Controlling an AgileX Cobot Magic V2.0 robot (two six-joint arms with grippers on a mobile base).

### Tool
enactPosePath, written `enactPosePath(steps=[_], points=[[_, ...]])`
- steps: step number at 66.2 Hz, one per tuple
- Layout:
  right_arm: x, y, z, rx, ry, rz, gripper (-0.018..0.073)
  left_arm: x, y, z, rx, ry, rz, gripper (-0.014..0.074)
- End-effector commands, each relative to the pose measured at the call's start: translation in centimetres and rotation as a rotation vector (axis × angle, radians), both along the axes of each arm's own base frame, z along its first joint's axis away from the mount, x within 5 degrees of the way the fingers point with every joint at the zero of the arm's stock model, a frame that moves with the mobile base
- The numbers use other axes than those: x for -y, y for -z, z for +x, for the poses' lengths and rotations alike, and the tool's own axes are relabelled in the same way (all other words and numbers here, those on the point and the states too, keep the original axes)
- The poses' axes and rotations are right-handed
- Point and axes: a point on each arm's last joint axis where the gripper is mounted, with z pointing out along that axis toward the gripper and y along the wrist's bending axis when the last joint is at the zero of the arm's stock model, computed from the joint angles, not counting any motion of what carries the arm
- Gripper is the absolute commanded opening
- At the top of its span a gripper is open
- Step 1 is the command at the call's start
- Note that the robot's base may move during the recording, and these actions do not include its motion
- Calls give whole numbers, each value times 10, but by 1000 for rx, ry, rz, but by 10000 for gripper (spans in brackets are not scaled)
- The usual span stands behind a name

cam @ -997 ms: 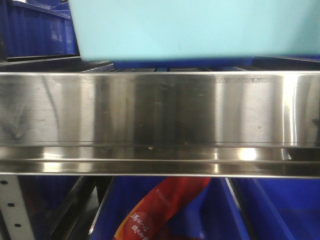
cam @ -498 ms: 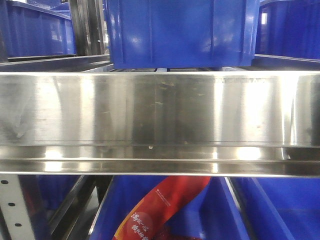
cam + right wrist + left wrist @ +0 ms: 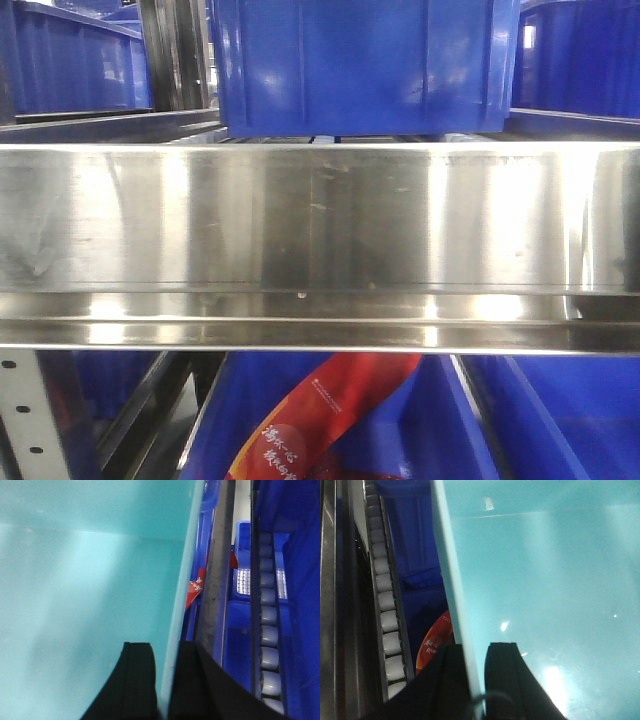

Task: Fetch blue bin and place on conveyor start
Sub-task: 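Lift the light-blue bin with both grippers and pull it off the shelf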

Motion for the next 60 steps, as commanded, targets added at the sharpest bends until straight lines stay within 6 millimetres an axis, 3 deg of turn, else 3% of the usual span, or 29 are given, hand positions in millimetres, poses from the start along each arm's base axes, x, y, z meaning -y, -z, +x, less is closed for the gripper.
enactPosePath(steps=[1,60], points=[[3,-7,-3,53,4,-29,-151,-1,-10,-3,69,11,-6,-111],[3,-7,-3,53,4,-29,-151,-1,-10,-3,69,11,-6,-111]])
